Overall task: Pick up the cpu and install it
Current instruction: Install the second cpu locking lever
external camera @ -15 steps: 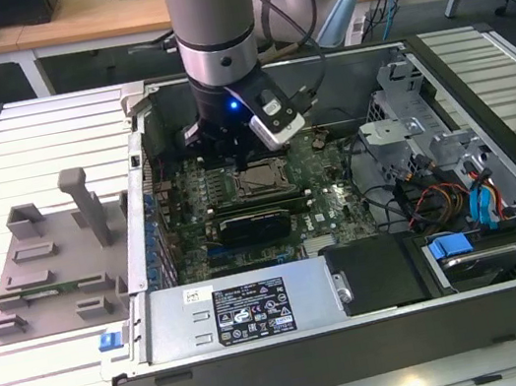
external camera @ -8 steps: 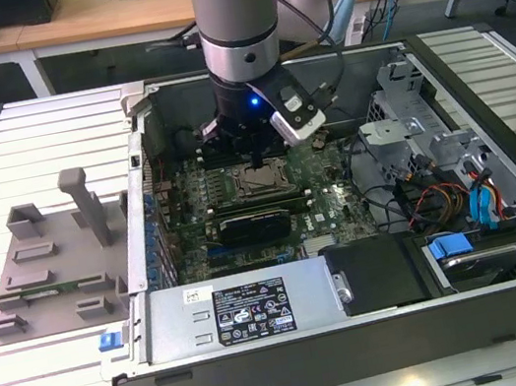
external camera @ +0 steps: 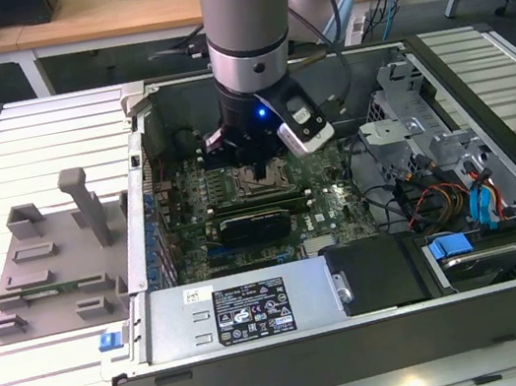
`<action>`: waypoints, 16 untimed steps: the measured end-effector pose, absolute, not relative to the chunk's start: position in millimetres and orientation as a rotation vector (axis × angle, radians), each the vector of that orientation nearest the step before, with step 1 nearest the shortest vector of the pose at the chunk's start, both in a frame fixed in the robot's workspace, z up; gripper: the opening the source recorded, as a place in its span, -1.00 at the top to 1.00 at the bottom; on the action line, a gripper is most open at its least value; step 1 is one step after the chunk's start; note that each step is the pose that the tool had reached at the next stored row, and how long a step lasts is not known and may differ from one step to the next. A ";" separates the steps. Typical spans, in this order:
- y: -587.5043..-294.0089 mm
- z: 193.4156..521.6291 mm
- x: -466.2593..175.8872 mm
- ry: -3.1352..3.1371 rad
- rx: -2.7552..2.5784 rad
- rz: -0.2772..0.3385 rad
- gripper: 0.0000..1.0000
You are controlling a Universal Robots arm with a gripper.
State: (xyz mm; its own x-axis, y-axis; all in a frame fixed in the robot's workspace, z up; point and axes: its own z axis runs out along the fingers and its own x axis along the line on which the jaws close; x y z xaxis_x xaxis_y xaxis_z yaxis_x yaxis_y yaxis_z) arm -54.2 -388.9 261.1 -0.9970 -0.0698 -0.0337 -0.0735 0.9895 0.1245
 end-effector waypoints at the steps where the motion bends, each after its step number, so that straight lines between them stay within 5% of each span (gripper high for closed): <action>1: -389.4 260.1 -54.3 3.105 -0.112 0.196 0.79; 16: -390.4 237.9 -66.6 3.106 -0.112 0.198 0.79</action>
